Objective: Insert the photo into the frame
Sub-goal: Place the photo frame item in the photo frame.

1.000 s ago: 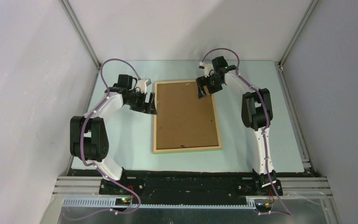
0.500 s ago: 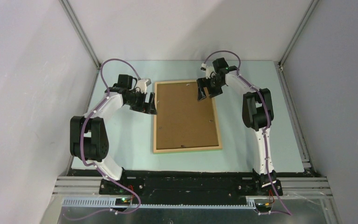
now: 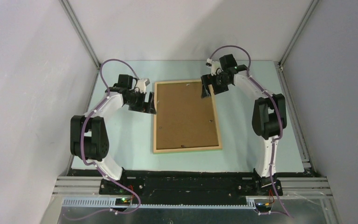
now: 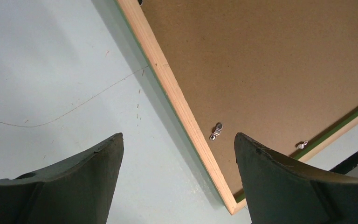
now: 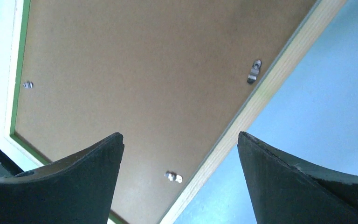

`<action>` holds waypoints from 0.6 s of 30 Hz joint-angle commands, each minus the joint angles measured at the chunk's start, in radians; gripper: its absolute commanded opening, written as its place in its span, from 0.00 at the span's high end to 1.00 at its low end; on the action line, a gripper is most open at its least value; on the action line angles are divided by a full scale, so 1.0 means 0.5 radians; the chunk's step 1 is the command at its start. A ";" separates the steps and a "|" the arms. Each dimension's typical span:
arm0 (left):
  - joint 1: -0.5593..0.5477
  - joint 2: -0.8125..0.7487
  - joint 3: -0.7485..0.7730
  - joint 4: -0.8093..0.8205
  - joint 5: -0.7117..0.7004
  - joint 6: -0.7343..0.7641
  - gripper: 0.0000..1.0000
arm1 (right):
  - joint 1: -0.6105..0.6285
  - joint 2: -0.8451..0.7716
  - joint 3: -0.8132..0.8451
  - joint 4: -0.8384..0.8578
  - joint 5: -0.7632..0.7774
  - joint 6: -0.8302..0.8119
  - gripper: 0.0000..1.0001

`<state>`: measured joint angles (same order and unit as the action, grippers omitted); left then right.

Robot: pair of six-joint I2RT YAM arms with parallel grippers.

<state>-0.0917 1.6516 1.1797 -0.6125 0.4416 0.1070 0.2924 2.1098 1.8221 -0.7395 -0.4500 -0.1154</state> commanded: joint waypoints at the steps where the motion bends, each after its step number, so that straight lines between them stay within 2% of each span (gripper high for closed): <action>1: 0.008 0.080 0.111 0.068 -0.091 -0.131 0.07 | -0.002 -0.275 -0.211 0.144 0.109 -0.044 0.04; 7: -0.015 0.215 0.230 0.086 -0.146 -0.198 0.09 | -0.043 -0.369 -0.397 0.263 0.226 -0.017 0.04; 9: -0.043 0.255 0.257 0.094 -0.249 -0.244 0.10 | -0.063 -0.372 -0.424 0.289 0.222 0.017 0.04; 18: -0.185 0.428 0.350 0.118 -0.488 -0.340 0.17 | -0.114 -0.269 -0.363 0.322 0.273 0.082 0.05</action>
<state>-0.1532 1.8397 1.3159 -0.5785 0.2630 -0.0280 0.2451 1.9675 1.6032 -0.6167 -0.3298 -0.1009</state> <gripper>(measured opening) 0.851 0.952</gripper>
